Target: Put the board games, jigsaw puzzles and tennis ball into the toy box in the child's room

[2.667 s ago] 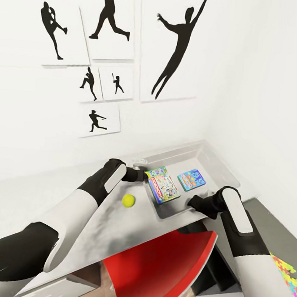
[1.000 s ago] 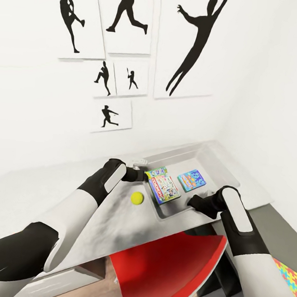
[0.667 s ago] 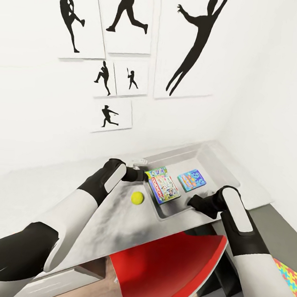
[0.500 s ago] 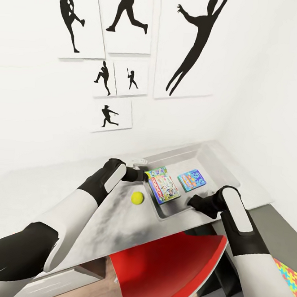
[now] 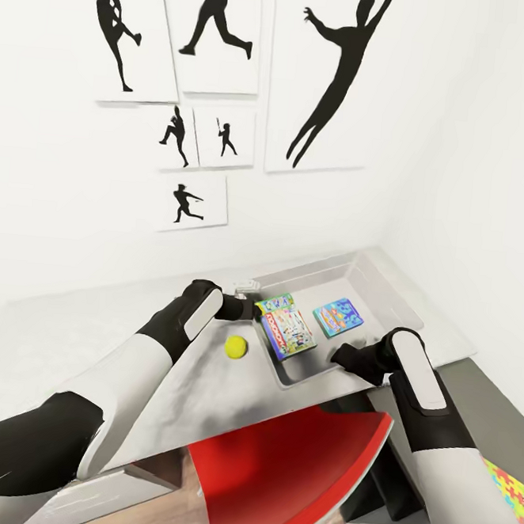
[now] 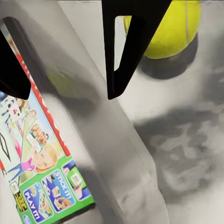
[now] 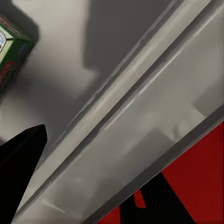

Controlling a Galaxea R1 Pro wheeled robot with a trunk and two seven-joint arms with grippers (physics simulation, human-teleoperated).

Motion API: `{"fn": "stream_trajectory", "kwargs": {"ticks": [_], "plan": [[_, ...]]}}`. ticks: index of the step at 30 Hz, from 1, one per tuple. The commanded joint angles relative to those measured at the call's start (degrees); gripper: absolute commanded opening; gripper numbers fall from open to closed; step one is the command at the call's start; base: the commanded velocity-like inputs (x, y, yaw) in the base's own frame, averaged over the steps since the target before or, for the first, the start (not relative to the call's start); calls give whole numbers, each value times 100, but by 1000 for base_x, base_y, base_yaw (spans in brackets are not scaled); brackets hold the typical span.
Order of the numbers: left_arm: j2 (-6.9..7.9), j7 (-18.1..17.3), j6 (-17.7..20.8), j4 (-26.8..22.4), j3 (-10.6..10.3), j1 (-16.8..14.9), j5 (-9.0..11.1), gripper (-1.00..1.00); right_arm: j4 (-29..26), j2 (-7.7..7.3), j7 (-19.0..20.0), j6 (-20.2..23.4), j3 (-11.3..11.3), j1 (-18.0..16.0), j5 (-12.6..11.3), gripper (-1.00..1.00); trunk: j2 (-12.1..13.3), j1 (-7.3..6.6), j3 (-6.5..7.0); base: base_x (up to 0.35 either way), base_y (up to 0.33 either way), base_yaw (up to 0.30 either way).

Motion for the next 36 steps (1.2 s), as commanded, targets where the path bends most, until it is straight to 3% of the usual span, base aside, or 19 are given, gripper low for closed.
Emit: {"fn": "stream_trajectory", "kwargs": {"ticks": [1,36], "plan": [[0,59,13,2,-36,-1,194,-100,-94,-3,-49,4,12,-9,-195,-100,-12,1,-10,-175,-122,-17],[0,56,9,2,-36,-1,194,-100,-93,1,-49,4,12,-9,-213,-100,-12,1,-38,-10,-8,-10]]}}
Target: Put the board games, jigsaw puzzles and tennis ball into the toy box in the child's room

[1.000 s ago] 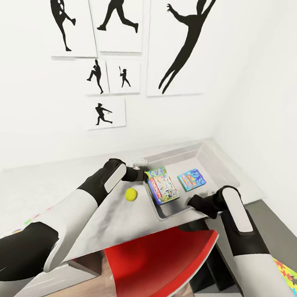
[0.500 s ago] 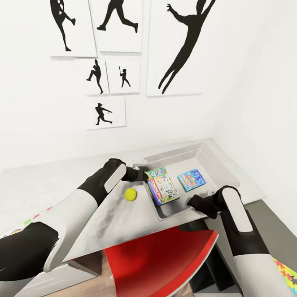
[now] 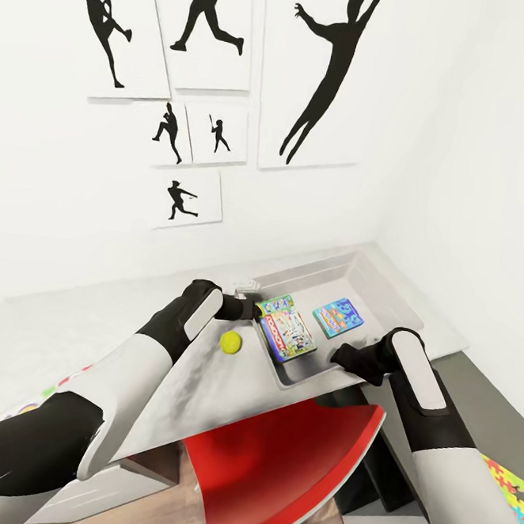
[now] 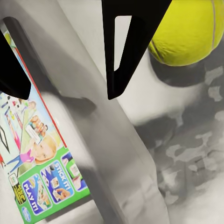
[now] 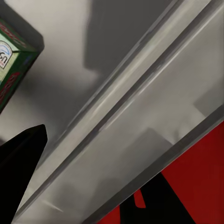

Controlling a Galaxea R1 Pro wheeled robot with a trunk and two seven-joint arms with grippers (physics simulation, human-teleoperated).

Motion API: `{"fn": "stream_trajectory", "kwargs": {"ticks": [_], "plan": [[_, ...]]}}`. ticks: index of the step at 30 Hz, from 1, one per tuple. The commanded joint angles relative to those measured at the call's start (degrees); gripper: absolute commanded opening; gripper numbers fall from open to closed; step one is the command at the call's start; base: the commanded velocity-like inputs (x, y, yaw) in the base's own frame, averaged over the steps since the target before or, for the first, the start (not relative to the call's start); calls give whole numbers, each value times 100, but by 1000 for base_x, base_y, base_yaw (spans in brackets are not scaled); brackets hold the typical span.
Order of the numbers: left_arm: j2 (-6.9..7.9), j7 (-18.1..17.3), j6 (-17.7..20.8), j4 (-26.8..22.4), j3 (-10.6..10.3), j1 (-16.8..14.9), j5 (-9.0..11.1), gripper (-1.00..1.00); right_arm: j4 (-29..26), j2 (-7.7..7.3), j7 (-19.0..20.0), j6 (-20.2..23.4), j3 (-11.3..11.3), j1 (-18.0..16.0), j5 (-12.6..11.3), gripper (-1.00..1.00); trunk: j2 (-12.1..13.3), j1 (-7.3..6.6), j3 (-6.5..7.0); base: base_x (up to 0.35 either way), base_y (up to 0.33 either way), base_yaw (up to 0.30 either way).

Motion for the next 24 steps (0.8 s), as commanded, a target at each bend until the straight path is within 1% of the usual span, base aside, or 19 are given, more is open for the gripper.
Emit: {"fn": "stream_trajectory", "kwargs": {"ticks": [1,2,3,7,8,24], "plan": [[-1,59,11,1,-36,-1,197,-100,-100,-4,-50,3,13,-8,-217,-100,-12,3,-19,0,0,0],[-1,59,11,1,-36,-1,197,-100,-102,-5,-50,3,10,-8,-220,-100,-12,3,-28,0,0,0],[-1,59,11,1,-36,-1,197,100,-103,-4,-50,3,8,-8,-222,-100,-12,3,-37,0,0,0],[-1,62,19,1,-36,-1,197,100,-98,-7,-50,3,5,-8,-225,-100,-12,3,-68,0,0,0],[-1,63,21,1,-36,-1,197,100,-98,-7,-50,3,3,-8,-225,100,-12,3,-71,0,0,0],[-1,55,24,1,-35,-1,193,100,-100,-7,-50,3,-4,-8,-231,100,-12,3,-75,0,0,0]]}}
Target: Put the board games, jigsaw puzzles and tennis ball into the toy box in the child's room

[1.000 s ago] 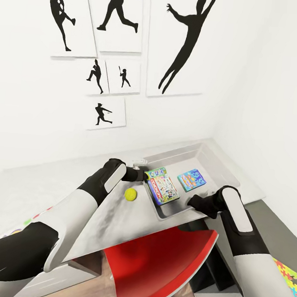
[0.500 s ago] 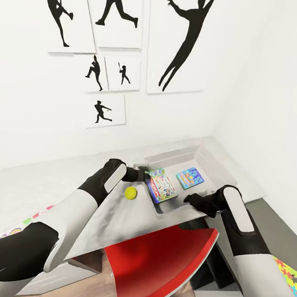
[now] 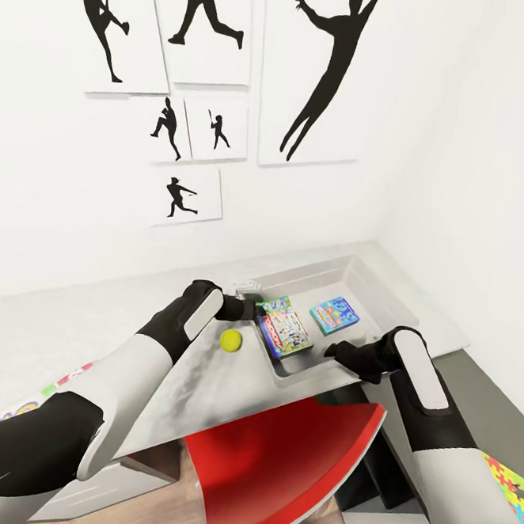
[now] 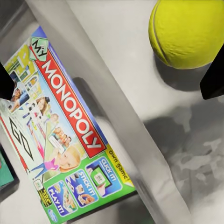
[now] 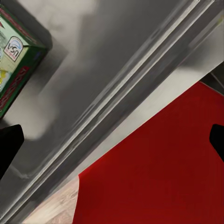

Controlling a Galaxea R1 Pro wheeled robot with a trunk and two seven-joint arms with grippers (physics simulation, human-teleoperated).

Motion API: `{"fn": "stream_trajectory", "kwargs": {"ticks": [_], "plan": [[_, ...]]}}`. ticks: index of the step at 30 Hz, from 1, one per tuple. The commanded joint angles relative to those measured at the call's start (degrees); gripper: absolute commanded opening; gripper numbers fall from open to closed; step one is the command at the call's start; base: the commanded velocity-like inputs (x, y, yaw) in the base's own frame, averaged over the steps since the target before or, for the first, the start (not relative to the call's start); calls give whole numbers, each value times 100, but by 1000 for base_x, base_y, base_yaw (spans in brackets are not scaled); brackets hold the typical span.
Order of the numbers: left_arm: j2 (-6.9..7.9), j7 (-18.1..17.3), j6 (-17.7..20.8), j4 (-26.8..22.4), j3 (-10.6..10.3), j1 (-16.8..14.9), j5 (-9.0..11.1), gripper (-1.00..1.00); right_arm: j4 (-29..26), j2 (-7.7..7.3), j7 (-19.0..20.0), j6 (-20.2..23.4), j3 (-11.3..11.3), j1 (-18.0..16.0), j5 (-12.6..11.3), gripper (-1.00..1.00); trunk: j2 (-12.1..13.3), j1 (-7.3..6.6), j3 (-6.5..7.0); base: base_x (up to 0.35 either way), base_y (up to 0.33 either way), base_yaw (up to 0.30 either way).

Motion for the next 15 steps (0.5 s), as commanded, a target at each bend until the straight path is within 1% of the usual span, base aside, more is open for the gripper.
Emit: {"fn": "stream_trajectory", "kwargs": {"ticks": [1,9,11,15], "plan": [[0,58,18,-5,-9,-5,62,100,-6,-5,-58,31,10,-6,-45,100,-11,3,-10,0,0,0],[0,58,119,-250,28,-5,64,100,-19,-5,-58,30,-5,-6,-43,100,-11,3,-10,0,0,0],[0,58,215,-325,40,-5,65,100,-99,-6,-58,22,-10,-6,-43,100,-11,3,-10,0,0,0],[0,58,271,-408,46,-5,65,100,-245,-6,-58,19,-14,-6,-43,100,-11,3,2,0,0,0]]}}
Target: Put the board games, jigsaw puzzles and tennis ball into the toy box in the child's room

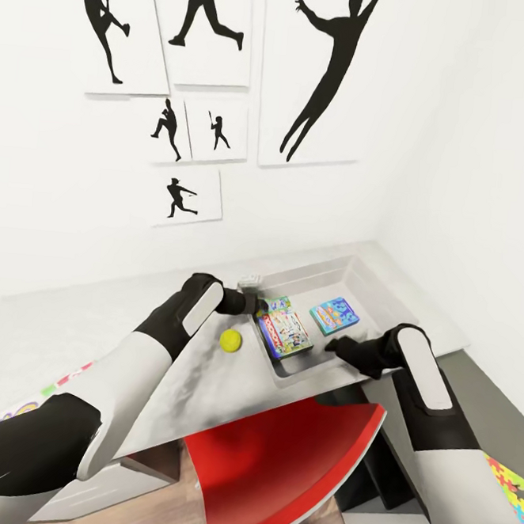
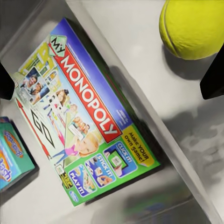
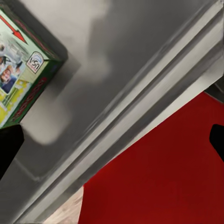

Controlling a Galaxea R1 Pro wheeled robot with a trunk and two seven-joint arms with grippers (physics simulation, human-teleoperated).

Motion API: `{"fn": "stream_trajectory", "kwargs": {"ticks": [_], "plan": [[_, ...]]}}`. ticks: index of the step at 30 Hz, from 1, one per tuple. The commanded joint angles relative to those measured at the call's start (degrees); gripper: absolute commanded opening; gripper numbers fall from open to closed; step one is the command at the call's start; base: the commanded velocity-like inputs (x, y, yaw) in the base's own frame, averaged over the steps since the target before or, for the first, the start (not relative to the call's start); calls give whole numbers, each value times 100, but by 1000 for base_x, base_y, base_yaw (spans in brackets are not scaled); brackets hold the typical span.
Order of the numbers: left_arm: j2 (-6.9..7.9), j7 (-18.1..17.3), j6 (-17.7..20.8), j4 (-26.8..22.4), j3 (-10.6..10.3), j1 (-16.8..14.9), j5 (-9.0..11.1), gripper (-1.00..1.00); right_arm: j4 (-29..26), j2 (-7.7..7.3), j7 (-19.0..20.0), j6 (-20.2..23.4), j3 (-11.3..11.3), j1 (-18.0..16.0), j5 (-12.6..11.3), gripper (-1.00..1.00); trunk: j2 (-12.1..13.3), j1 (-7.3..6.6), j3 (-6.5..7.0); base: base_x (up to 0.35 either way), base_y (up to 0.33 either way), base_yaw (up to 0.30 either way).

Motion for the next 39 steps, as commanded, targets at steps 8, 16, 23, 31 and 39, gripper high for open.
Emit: {"fn": "stream_trajectory", "kwargs": {"ticks": [8,16,23,31,39], "plan": [[0,59,49,-49,16,-5,61,100,-269,-13,-70,30,0,-6,-44,100,-10,4,54,0,0,0],[0,59,141,-74,50,-5,68,100,-605,-32,-83,45,-24,2,-43,100,-10,4,127,0,0,0],[0,53,469,-293,596,2,69,100,-971,-98,-88,43,-75,54,-49,100,-10,4,190,0,0,0],[349,-294,1148,-1086,1281,37,69,100,-1256,-131,-82,45,-437,68,-189,100,-10,4,260,0,0,0],[1410,-1715,1265,-1436,1408,72,155,100,-1348,-411,-75,45,-550,101,-986,100,-10,4,330,0,0,0]]}}
